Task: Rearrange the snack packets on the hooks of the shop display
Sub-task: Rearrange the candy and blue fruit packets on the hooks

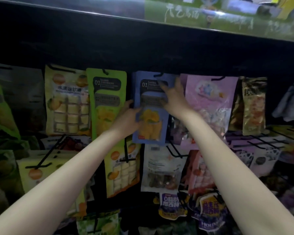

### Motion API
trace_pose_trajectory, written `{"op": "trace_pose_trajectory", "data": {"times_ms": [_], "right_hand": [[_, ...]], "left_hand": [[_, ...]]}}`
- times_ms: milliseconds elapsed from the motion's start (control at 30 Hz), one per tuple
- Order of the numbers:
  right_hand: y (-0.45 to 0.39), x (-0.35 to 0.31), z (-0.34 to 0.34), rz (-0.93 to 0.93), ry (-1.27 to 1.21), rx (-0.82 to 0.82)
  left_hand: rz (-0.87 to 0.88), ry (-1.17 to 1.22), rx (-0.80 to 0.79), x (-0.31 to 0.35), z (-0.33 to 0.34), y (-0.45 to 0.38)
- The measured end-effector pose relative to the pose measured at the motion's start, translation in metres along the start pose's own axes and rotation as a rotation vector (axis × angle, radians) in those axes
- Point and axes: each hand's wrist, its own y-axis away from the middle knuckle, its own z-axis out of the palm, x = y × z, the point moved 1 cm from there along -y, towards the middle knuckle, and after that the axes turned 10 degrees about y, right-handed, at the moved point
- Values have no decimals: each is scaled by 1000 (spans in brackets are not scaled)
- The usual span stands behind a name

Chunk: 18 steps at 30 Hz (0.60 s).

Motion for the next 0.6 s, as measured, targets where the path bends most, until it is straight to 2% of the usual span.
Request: {"op": "trace_pose_trajectory", "data": {"times_ms": [100,233,400,467,533,600], "right_hand": [[11,2,9,14,-21,-53],[54,14,9,-22,-80,104],[122,45,8,-98,-158,487],[152,57,17,-63,-164,554],[178,72,39,30,-192,524],[193,88,70,204,-263,359]], "left_hand": [[-114,-37,-57,-17,10,5],[-83,-2,-81,-36,24,29],[-10,11,-75,-45,51,54],[37,-58,-58,-43,57,56],[64,-149,-38,-40,60,56],[58,-261,-49,-39,62,55]]}}
